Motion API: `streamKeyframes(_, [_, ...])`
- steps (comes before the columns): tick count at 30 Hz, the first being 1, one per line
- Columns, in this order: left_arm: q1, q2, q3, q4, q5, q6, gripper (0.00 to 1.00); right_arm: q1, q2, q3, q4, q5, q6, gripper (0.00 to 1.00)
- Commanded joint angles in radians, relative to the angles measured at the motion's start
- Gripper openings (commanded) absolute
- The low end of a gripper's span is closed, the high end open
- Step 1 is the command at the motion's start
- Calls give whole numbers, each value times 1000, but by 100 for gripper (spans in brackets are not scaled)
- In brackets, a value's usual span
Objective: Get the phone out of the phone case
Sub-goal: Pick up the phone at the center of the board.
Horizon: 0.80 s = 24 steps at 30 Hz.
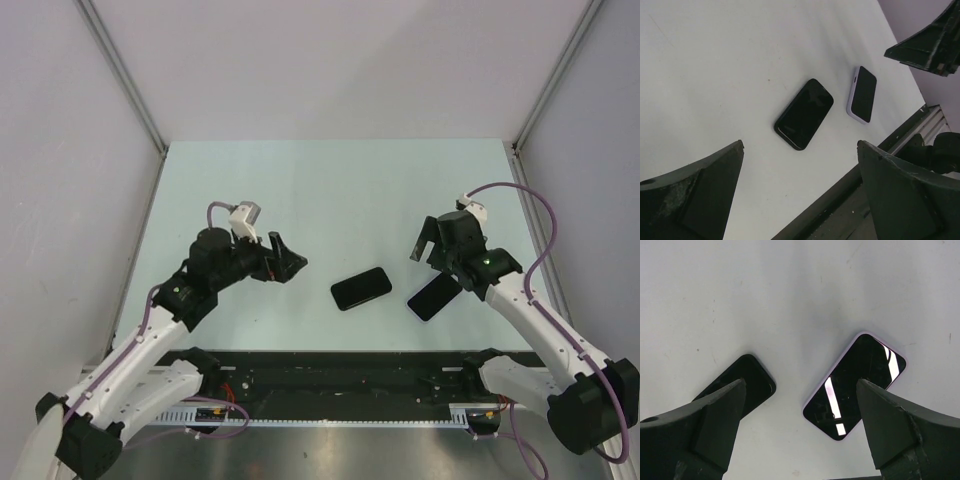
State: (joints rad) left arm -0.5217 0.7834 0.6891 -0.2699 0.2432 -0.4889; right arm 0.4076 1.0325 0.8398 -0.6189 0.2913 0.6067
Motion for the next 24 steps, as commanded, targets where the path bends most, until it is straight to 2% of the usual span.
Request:
streamKeyframes(1, [-4, 48, 39, -41, 4, 39, 100, 14, -8, 4, 31, 0, 1, 98])
streamKeyframes(5, [-6, 89, 122, -150, 42, 95, 100, 14, -12, 2, 22, -32, 5, 98])
streamKeyframes(10, [-15, 102, 145, -158, -4, 107, 100, 17, 15, 4, 21, -27, 10, 98])
streamKeyframes(11, [-21, 121, 148, -195, -45, 133, 100, 19, 21, 4, 24, -30, 16, 98])
streamKeyframes(12, [-82, 170, 212, -260, -105, 159, 100, 20, 24, 4, 27, -47, 24, 98])
streamKeyframes(13, [-131, 230, 263, -338, -202, 183, 100, 22, 29, 4, 27, -60, 31, 98])
streamKeyframes(14, [-186, 357, 306, -455, -369, 214, 100, 25, 29, 4, 27, -70, 36, 98])
streamKeyframes(15, [-287, 407, 367, -489, -440, 222, 100, 34, 32, 5, 27, -72, 47, 98])
streamKeyframes(17, [-354, 505, 401, -488, -495, 254, 100, 45, 38, 5, 33, -72, 48, 98])
streamKeyframes(21, [-382, 602, 440, -422, -322, 346, 100, 51, 14, 5, 12, -63, 53, 98])
streamKeyframes(24, [-411, 666, 473, -414, -263, 386, 100, 53, -28, 5, -30, -46, 54, 98])
